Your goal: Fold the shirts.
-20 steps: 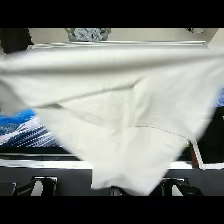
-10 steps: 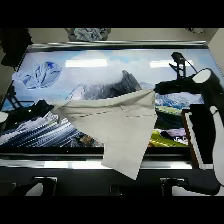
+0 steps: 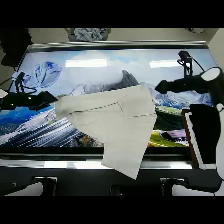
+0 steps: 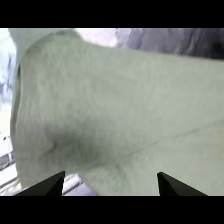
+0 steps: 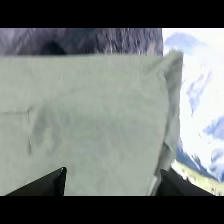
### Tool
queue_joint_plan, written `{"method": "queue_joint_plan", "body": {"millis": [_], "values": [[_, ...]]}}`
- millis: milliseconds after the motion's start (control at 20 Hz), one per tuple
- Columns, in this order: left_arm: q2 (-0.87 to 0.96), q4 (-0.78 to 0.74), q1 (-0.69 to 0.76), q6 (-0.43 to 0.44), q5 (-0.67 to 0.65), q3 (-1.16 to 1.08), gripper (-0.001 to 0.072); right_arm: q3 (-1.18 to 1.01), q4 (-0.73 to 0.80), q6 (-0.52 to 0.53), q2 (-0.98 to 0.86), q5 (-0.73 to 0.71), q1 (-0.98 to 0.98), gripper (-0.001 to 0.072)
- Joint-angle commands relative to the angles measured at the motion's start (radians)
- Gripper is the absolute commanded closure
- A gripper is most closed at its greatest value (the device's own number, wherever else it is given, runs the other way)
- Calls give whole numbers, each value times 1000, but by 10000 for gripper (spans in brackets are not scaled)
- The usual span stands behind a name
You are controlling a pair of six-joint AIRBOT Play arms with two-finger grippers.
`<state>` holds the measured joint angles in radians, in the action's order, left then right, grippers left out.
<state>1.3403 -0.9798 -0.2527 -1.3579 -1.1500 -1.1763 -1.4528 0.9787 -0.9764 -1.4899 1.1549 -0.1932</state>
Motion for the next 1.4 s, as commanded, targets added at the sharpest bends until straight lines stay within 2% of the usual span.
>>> {"method": "queue_joint_plan", "body": {"millis": [0,100,200,300,400,550,650,750,800,850,900,950,1000,1150,1200,1300,1350], "values": [[-23,-155,5,-64,-158,70,-11,49,173,23,19,372,-72,50],[-25,-61,42,-32,-101,196,-10,171,171,23,25,400,-57,49],[-17,11,97,-17,-16,287,-11,291,142,24,35,344,-31,47],[-7,35,160,-18,69,324,-10,362,129,24,35,298,-5,45],[14,50,220,-19,121,322,-3,403,130,23,35,256,11,19],[65,58,273,-23,169,322,-1,462,106,19,35,199,12,18],[107,58,281,-31,180,322,116,503,55,20,35,172,12,19],[132,58,281,-31,187,322,118,549,-19,24,35,125,12,19],[137,58,281,-31,192,322,235,572,-43,24,34,97,12,19],[136,58,281,-31,200,322,409,593,-59,23,34,75,12,19],[136,58,281,-34,206,318,490,609,-71,23,34,61,12,20],[135,58,281,-33,209,313,630,624,-89,23,34,50,12,21],[135,58,281,-29,210,306,678,639,-113,24,34,42,12,25],[134,57,281,-29,208,290,678,669,-129,23,31,9,68,49],[134,57,281,-29,204,287,678,669,-129,24,26,-10,107,88],[133,57,279,-18,175,274,679,667,-125,23,25,-84,177,579],[129,53,276,16,145,256,679,657,-128,24,27,-89,186,661]]}}
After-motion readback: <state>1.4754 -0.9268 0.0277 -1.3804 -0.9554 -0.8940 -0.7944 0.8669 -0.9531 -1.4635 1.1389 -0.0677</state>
